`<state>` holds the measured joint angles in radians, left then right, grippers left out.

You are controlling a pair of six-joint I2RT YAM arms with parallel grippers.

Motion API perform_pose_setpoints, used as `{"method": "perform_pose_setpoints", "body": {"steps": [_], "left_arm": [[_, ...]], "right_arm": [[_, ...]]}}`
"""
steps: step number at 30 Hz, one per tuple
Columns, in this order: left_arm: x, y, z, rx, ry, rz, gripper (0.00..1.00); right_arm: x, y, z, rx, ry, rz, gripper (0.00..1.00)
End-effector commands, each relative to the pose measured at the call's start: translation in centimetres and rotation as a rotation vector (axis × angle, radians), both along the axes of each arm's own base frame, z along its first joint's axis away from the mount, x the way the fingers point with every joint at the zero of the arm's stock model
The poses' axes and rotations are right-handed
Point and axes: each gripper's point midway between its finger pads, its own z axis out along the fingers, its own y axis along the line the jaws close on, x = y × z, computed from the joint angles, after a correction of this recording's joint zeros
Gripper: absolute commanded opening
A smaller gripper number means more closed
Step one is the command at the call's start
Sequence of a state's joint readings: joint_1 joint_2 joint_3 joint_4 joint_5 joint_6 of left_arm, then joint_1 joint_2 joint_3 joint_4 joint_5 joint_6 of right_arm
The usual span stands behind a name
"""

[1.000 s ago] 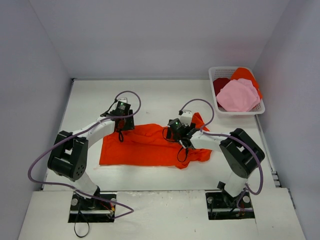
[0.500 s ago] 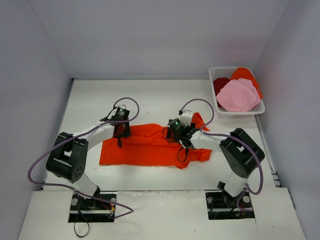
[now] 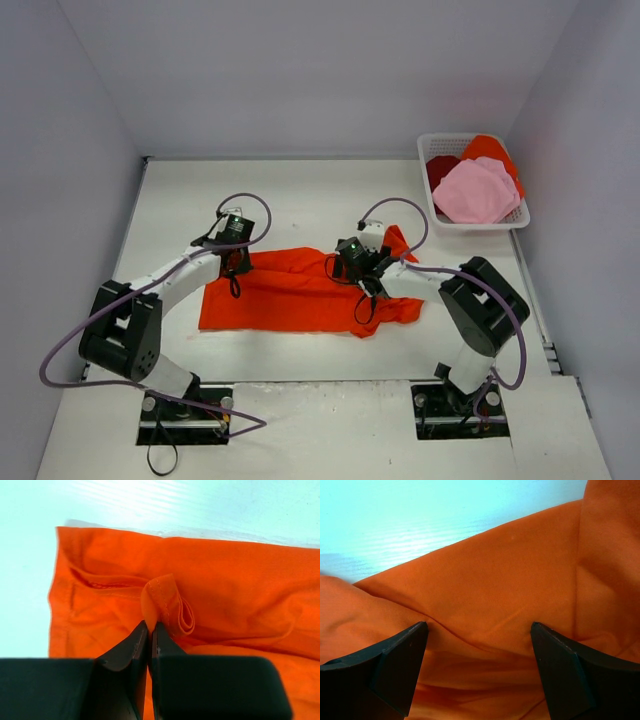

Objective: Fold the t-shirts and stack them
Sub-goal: Fold the tshirt

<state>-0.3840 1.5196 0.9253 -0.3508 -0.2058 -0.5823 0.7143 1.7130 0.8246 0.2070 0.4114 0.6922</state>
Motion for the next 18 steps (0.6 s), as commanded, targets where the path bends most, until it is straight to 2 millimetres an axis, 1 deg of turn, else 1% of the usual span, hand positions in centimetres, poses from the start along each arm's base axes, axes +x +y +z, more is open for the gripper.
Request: {"method": "perform_pose_setpoints", "body": {"steps": [1,4,10,12,16,18], "left_arm": [[0.3,1.6,3.1,0.044,-0.077,0.060,0.00],[-0.3,2.3,3.7,0.060,-0.088,0.079,0.00],[-1.6,3.5,4.0,0.093,-0.086,0.117,0.00],[-1.9,3.6,4.4,0.085,-0.096,0.122,0.00],[-2.3,3.8,5.9,0.070,-0.133,0.124,0.00],[-2.2,4.0,7.0,0.071,-0.159,0.125,0.00]], "right_arm": [[-1.6,-0.8,-2.0,-0.023,0.070,-0.012,0.81],[-1.6,-0.8,-1.9,-0.021,0.069,-0.013,0.81],[-1.7,-0.8,-1.7,-0.024,0.067,-0.008,0.81],[-1.7,-0.9,-1.8,-0.028,0.068,-0.010,0.81],[-1.9,-1.1,-2.0,-0.030,0.073,-0.010,0.81],[-1.9,-1.1,-2.0,-0.032,0.073,-0.014,0.81]]}}
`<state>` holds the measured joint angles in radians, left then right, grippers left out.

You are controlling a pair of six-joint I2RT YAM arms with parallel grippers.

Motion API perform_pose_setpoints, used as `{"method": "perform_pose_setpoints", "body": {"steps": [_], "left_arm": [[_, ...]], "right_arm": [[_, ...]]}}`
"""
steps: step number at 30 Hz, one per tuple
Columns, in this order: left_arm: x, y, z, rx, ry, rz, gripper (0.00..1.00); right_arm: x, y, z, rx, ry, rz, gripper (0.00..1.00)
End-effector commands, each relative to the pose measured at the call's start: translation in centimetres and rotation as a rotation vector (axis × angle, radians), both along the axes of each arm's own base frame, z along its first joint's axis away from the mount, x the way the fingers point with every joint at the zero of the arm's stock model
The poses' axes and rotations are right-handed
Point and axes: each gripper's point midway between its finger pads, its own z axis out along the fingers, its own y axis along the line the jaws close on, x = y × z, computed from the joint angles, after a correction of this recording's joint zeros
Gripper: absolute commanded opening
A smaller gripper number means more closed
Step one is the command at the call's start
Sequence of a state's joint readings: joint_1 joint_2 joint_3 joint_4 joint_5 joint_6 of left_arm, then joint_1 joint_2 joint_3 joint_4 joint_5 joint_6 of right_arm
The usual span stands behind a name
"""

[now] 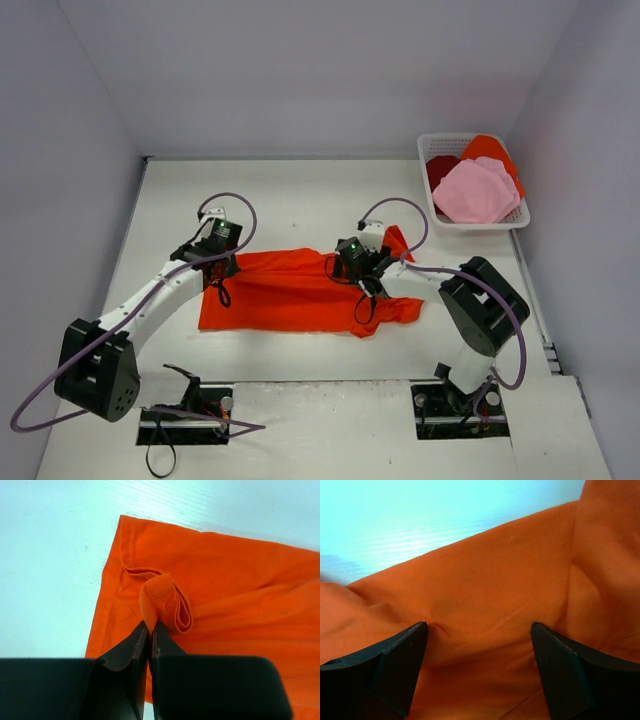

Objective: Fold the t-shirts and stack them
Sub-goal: Fold the tshirt

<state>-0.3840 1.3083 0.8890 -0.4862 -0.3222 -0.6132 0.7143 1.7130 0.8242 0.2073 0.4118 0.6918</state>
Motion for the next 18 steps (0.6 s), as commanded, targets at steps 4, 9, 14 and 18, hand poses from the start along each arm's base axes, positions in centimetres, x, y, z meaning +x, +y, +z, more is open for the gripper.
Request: {"method": "perform_pose_setpoints", "body": {"steps": [4,9,14,18], "left_arm": [[-0.2,1.7,4.2,0.050,-0.088,0.049,0.00],[-1.0,2.3,4.4,0.054,-0.095,0.074,0.00],[-1.3,2.4,3.4,0.049,-0.076,0.089,0.06],[-1.0,2.1,3.3,0.038,-0.076,0.097,0.16]], "right_arm": [[-1.8,-1.1,-2.0,-0.031,0.074,-0.015,0.81],[-1.5,-0.9,-1.9,-0.033,0.070,-0.011,0.81],[-1.6,-1.0,-2.1,-0.042,0.072,-0.007,0.80],[-1.7,-1.2,-2.0,-0.047,0.069,-0.009,0.81]]}}
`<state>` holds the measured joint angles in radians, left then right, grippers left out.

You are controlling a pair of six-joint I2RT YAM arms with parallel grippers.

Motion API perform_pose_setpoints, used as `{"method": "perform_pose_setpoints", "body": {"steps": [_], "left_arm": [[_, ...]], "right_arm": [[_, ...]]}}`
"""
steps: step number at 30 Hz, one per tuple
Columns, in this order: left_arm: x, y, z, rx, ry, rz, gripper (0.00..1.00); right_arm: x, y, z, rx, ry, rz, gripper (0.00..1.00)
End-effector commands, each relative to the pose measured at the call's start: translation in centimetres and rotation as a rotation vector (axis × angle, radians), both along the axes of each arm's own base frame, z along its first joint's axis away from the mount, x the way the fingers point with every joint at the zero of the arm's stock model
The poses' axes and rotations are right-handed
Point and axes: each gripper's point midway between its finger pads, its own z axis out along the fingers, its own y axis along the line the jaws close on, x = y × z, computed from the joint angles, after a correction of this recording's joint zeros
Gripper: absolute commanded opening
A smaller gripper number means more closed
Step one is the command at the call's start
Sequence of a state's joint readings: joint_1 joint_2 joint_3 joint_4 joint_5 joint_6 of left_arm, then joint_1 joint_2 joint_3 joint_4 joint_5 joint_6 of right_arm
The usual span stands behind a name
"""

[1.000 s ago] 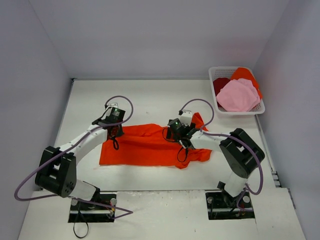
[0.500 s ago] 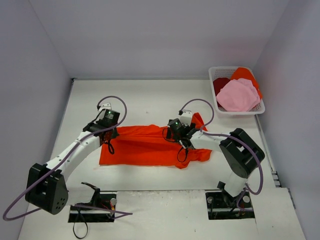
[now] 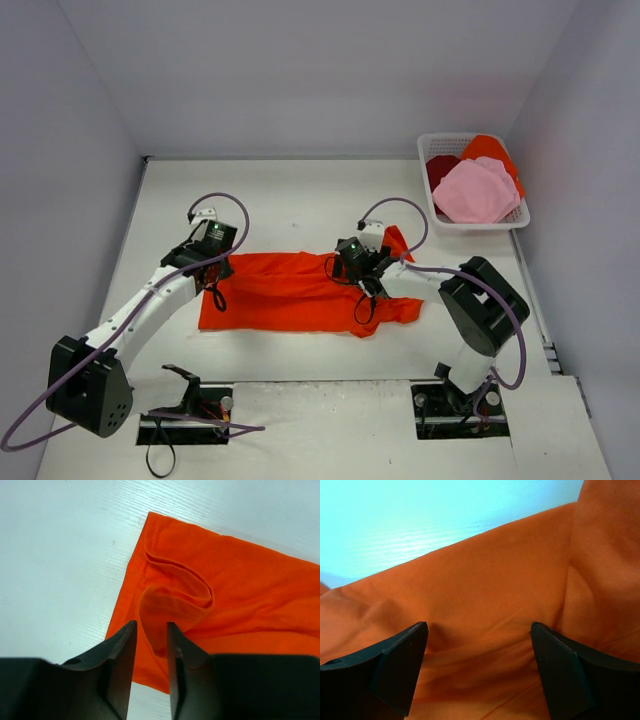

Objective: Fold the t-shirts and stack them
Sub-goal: Fold the tshirt

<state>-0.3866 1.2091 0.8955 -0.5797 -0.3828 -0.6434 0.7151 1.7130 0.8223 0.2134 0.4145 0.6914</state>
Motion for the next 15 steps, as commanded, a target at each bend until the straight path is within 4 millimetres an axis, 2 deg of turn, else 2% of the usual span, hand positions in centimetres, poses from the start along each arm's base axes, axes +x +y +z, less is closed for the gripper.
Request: {"method": "perform_pose_setpoints", "body": {"steps": [1,3,5,15], "left_arm": [[0.5,0.6,1.1,0.013,-0.042,0.043,0.28],[0.5,0.5,1.2,0.007,-0.047,0.050,0.36],[0.5,0.7,1.2,0.009,-0.051,0.058,0.39],[1.3,0.2,-0.1,-0.008,-0.052,0.076,0.46]], "right_arm": [[-1.8,-1.2,-2.1,-0.049,0.075,-0.009,0.81],[-1.7,-1.3,-2.1,-0.050,0.074,-0.010,0.81],[-1.7,-1.3,-2.1,-0.050,0.074,-0.010,0.81],[-1.8,-1.3,-1.9,-0.043,0.071,-0.009,0.81]]}}
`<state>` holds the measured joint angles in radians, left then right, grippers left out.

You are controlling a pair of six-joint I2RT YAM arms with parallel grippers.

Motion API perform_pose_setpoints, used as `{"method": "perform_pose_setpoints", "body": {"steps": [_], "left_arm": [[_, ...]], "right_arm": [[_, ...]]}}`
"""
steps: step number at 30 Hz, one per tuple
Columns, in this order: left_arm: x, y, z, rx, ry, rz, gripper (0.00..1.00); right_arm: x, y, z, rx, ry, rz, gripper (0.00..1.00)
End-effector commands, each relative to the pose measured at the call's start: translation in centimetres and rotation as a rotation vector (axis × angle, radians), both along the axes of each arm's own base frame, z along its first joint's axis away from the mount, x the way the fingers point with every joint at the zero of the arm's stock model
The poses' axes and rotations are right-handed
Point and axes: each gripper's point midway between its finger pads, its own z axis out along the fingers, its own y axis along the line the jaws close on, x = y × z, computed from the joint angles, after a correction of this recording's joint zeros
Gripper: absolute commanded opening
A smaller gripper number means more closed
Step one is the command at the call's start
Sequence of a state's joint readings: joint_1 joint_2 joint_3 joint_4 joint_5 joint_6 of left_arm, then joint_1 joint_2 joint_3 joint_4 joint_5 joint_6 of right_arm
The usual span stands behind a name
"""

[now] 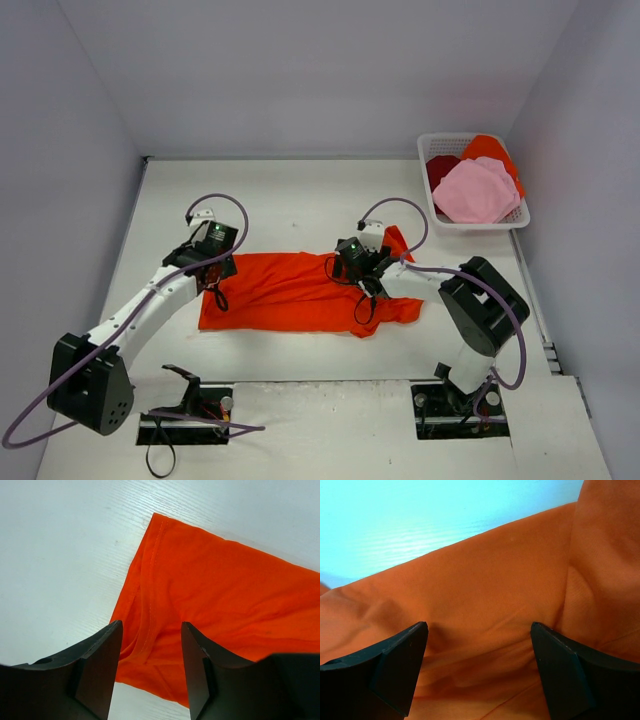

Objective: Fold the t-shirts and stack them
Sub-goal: Fold the tshirt

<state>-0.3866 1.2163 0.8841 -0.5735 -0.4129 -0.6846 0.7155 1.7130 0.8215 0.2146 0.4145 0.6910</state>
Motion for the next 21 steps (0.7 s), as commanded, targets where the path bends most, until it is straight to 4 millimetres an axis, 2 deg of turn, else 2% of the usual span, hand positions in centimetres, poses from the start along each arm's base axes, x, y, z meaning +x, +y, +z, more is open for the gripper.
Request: {"method": "perform_pose_setpoints", "body": {"steps": [1,9,21], "left_arm": [[1.3,-0.2,0.0,-0.008,-0.038,0.028,0.46],[1.3,-0.2,-2.2,0.014,0.018,0.043,0.47],[0.9,0.3,-3.6,0.040,0.062,0.080,0.47]], "right_arm": [[-1.8,-1.3,-1.9,-0.042,0.072,-0.009,0.81],[-2.1,-1.6,-1.9,-0.046,0.073,-0.010,0.81],[-2.2,-1.7,-1.5,-0.046,0.069,-0.014,0.81]]}}
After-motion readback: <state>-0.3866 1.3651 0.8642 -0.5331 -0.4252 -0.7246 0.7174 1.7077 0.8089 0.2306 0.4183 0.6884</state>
